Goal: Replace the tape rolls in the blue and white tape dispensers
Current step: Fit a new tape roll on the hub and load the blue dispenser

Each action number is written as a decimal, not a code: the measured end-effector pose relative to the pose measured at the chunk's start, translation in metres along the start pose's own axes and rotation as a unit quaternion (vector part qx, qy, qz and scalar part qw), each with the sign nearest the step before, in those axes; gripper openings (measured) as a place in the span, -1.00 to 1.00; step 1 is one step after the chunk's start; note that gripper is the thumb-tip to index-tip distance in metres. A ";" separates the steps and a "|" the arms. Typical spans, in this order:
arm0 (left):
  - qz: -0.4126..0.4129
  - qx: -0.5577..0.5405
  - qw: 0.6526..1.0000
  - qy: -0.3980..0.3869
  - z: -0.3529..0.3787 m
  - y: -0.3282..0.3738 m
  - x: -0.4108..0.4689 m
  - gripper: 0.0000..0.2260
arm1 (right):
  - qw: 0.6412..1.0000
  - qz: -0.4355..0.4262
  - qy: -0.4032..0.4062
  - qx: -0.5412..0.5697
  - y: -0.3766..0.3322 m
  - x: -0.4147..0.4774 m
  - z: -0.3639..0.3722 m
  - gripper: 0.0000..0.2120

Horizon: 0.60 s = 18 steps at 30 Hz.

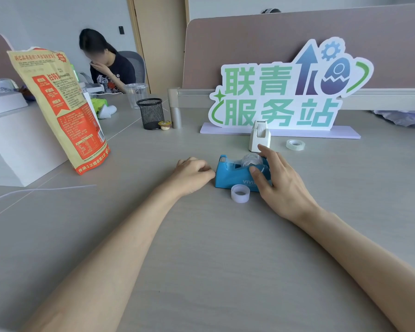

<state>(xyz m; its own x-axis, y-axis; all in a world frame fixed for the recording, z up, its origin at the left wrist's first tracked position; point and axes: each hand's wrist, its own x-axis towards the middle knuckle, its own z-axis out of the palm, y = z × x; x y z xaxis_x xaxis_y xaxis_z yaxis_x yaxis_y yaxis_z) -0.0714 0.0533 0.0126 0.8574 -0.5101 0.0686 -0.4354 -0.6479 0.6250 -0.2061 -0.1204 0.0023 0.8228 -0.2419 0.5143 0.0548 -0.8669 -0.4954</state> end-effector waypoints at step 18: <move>0.025 -0.108 0.994 0.021 0.001 -0.008 -0.005 -0.69 | 0.973 0.132 -0.063 0.180 0.004 -0.002 -0.019 -0.59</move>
<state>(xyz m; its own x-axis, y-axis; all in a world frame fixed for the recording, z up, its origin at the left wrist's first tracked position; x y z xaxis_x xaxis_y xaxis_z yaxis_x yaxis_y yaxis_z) -0.0729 0.0605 0.0069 0.8494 -0.5107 0.1334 -0.4122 -0.4840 0.7719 -0.2183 -0.1318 0.0123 0.8963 -0.3603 0.2584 0.0092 -0.5676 -0.8233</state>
